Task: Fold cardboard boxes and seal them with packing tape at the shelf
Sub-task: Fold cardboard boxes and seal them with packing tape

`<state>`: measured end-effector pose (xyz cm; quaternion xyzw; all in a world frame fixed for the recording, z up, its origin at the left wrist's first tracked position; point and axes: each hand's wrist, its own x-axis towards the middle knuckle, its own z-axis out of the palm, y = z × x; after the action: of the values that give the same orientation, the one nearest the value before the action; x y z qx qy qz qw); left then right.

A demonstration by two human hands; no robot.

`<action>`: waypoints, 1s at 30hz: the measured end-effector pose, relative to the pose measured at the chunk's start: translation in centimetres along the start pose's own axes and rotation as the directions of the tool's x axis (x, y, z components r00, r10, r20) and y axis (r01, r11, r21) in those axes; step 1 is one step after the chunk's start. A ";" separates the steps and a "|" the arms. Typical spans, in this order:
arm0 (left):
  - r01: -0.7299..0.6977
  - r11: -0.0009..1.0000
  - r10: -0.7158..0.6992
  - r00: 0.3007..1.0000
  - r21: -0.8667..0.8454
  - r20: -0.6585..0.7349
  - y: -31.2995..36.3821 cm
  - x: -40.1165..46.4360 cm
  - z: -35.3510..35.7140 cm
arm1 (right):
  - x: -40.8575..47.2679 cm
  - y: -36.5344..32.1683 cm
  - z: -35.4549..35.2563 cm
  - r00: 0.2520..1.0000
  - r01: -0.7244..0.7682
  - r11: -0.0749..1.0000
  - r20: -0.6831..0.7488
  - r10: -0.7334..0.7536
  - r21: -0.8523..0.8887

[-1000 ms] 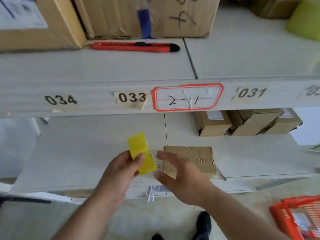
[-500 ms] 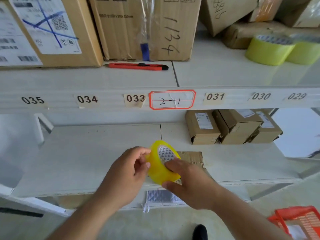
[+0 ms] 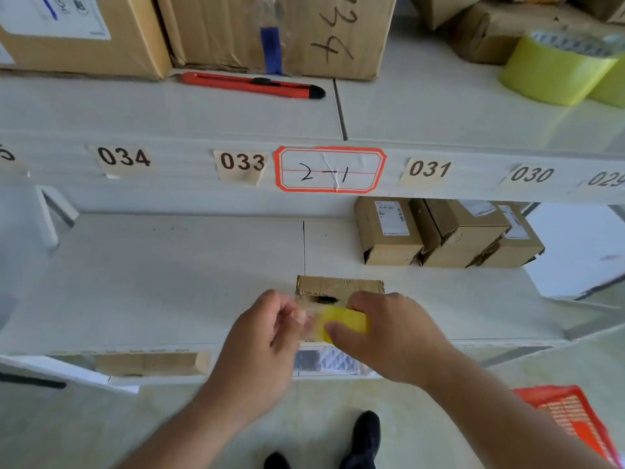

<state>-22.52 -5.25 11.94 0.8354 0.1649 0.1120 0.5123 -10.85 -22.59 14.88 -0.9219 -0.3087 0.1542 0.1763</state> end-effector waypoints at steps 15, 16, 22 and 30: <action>0.496 0.667 -0.567 0.822 -0.556 0.054 -1.3 2.1 4.8 | 6.3 4.6 -4.9 0.947 0.254 0.894 0.282 -0.153 -0.368; 0.501 0.678 -0.578 0.816 -0.537 0.032 -1.3 2.4 5.3 | 6.6 4.7 -4.7 0.940 0.284 0.878 0.294 -0.176 -0.384; 0.506 0.769 -0.586 0.802 -0.390 -0.115 -2.4 4.0 5.8 | 8.0 7.1 -5.9 0.932 0.157 0.965 0.354 -0.074 -0.210; 0.522 0.806 -0.560 0.825 -0.280 -0.071 -6.1 8.8 4.7 | 9.7 12.4 -6.8 0.947 0.006 0.930 0.301 0.112 -0.367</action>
<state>-13.78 -3.10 4.50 0.6716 0.4194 0.0434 0.6092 5.56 -27.37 14.00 -0.9098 -0.3308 0.2451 -0.0531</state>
